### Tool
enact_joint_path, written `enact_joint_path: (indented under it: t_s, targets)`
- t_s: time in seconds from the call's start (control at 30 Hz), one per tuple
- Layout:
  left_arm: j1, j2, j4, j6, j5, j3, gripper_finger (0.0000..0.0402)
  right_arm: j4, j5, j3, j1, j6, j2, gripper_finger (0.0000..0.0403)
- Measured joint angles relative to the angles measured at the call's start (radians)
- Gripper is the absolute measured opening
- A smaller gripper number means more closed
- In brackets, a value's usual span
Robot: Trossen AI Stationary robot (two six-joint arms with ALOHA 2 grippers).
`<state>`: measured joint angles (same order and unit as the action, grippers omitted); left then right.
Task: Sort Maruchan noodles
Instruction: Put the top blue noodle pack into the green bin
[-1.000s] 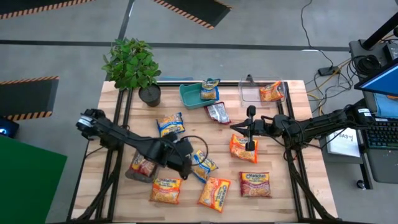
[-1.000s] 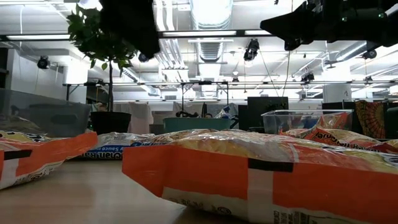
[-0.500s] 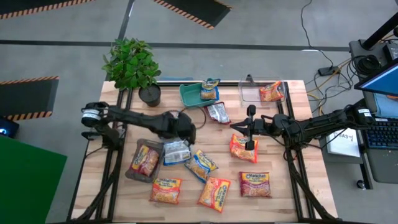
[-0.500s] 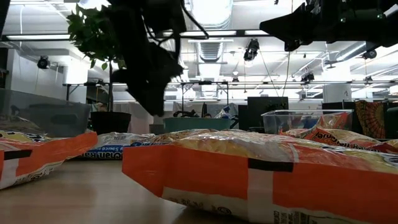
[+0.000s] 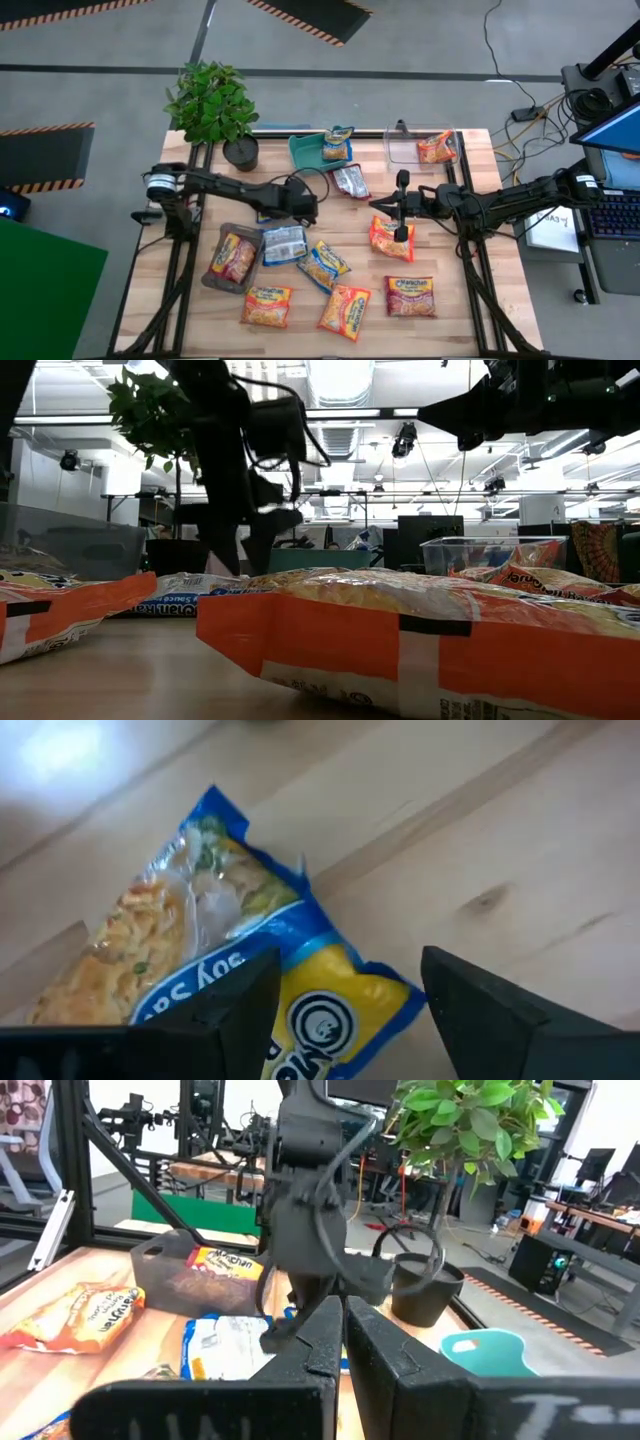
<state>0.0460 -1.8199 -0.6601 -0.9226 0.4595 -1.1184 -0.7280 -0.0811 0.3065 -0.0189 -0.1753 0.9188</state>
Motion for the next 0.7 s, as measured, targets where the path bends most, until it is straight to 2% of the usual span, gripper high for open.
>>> enact_joint_path:
  t_s: [0.2, 0.37, 0.47, 0.7]
  targets:
    - [0.0, -0.048, -0.011, -0.003, 0.005, -0.011, 0.022, 0.006, 0.0, 0.0, 0.0, 0.008, 0.0, 0.0009]
    - [-0.001, -0.059, -0.037, -0.002, 0.029, -0.011, 0.019, 0.006, 0.0, 0.0, 0.0, 0.012, 0.0, 0.0009]
    - [-0.003, -0.066, -0.048, 0.018, 0.028, -0.011, 0.0149, 0.007, 0.0, 0.0, 0.0, 0.023, 0.0, 0.0009]
    - [-0.022, -0.06, -0.037, 0.103, 0.021, -0.029, 0.0016, 0.019, 0.001, 0.0, 0.0, 0.084, 0.0, 0.0009]
